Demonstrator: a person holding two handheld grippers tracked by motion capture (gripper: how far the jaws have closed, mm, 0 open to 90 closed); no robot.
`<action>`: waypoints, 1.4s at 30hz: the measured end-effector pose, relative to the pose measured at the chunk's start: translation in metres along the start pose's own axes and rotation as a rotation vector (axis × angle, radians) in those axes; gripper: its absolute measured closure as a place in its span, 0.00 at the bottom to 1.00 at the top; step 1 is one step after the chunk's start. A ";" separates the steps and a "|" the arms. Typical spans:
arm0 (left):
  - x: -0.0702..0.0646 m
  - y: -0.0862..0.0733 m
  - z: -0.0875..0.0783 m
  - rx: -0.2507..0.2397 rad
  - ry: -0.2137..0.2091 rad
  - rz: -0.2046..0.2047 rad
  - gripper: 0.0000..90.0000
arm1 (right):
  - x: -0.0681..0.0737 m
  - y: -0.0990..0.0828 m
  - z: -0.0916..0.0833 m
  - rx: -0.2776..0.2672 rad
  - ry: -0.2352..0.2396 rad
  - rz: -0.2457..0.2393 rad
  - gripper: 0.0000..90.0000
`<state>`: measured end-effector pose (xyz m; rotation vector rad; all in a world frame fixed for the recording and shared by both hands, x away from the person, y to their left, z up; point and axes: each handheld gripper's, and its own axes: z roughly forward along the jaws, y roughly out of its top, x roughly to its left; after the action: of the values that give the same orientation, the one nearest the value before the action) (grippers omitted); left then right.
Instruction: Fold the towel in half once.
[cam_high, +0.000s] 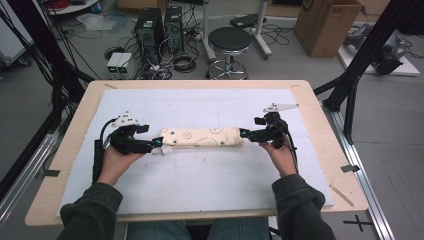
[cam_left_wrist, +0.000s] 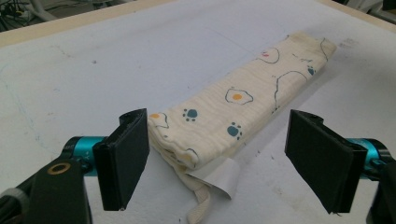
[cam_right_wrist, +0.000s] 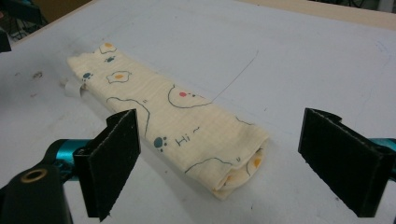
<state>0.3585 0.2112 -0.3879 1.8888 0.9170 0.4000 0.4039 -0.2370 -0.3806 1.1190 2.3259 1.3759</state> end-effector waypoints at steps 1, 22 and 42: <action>0.000 0.000 0.001 -0.001 0.003 0.000 0.25 | 0.000 0.000 0.000 0.001 -0.002 -0.003 0.13; 0.001 -0.004 0.002 0.004 -0.007 -0.002 0.25 | -0.002 -0.003 0.004 0.017 0.006 0.003 0.13; 0.002 -0.004 0.000 -0.022 -0.022 -0.010 0.25 | -0.002 -0.006 0.010 0.039 0.003 0.003 0.13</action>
<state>0.3586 0.2133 -0.3914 1.8641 0.9043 0.3814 0.4071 -0.2335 -0.3911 1.1326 2.3633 1.3398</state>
